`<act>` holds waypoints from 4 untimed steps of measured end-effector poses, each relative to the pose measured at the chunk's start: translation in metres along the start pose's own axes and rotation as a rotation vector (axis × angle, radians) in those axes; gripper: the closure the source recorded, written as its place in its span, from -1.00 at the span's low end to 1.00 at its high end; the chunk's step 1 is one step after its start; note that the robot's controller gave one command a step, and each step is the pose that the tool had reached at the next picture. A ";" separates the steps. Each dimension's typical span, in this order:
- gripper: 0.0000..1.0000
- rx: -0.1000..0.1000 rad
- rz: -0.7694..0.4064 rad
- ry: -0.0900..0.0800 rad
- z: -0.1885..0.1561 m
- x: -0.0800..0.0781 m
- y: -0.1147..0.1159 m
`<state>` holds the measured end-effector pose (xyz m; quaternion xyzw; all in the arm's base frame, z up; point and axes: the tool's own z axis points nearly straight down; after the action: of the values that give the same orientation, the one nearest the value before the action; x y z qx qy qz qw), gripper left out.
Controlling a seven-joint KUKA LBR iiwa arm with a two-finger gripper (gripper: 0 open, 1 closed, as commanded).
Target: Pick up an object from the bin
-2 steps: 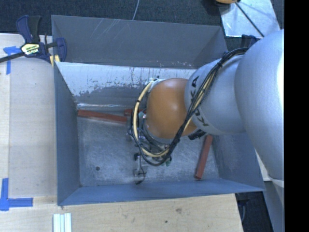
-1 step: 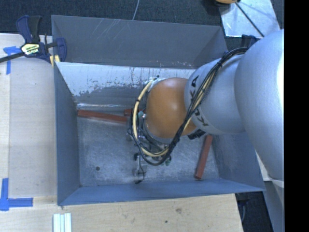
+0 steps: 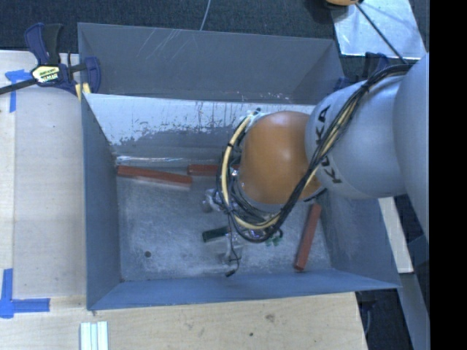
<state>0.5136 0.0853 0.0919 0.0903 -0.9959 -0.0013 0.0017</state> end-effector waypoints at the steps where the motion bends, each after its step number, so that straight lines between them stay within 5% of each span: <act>1: 1.00 0.002 -0.060 -0.006 0.021 -0.009 -0.039; 2: 1.00 0.002 -0.060 -0.006 0.021 -0.009 -0.039; 3: 1.00 0.003 -0.060 -0.007 -0.097 -0.037 -0.031; 4: 1.00 0.003 -0.060 -0.006 -0.097 -0.037 -0.031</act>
Offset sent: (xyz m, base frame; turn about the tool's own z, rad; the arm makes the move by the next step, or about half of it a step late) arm 0.0000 0.0000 0.0000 0.0000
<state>0.5556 0.0612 0.1890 0.1201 -0.9928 -0.0002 -0.0016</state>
